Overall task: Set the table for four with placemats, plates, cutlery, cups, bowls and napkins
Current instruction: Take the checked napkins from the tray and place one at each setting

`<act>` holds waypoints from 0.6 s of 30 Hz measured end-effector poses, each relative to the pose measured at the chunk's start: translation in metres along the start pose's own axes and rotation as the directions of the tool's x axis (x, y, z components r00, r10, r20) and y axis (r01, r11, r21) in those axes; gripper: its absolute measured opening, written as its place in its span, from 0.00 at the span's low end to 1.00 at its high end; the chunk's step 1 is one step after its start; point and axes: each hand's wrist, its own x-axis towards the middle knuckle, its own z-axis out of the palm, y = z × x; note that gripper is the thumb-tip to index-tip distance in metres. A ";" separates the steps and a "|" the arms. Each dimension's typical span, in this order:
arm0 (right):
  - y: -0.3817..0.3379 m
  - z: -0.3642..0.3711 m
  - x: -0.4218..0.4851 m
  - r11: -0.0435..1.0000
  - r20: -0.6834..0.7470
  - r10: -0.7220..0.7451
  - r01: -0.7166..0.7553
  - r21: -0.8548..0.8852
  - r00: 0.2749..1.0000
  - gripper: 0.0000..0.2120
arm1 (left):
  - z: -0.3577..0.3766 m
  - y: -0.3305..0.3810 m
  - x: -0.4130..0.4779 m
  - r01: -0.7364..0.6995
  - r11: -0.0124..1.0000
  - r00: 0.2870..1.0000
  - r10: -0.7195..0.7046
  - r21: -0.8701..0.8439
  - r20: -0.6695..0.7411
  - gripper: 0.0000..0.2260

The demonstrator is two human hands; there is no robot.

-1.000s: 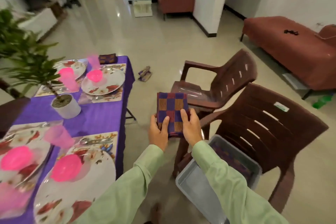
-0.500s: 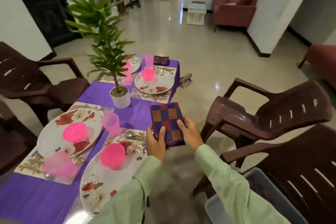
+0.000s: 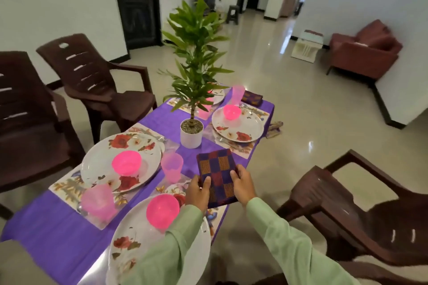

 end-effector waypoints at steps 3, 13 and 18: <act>0.014 0.004 0.040 0.995 0.087 0.011 -0.003 -0.096 0.996 0.09 | 0.011 -0.011 0.021 0.072 0.997 0.997 -0.071 0.037 -0.040 0.08; 0.048 0.029 0.182 0.977 0.475 0.007 0.096 -0.191 0.880 0.16 | 0.068 -0.032 0.094 0.355 0.934 0.846 -0.334 -0.029 -0.415 0.15; 0.058 0.053 0.227 0.973 0.581 0.064 0.078 -0.216 0.811 0.21 | 0.082 -0.028 0.117 0.409 0.907 0.789 -0.405 -0.097 -0.461 0.21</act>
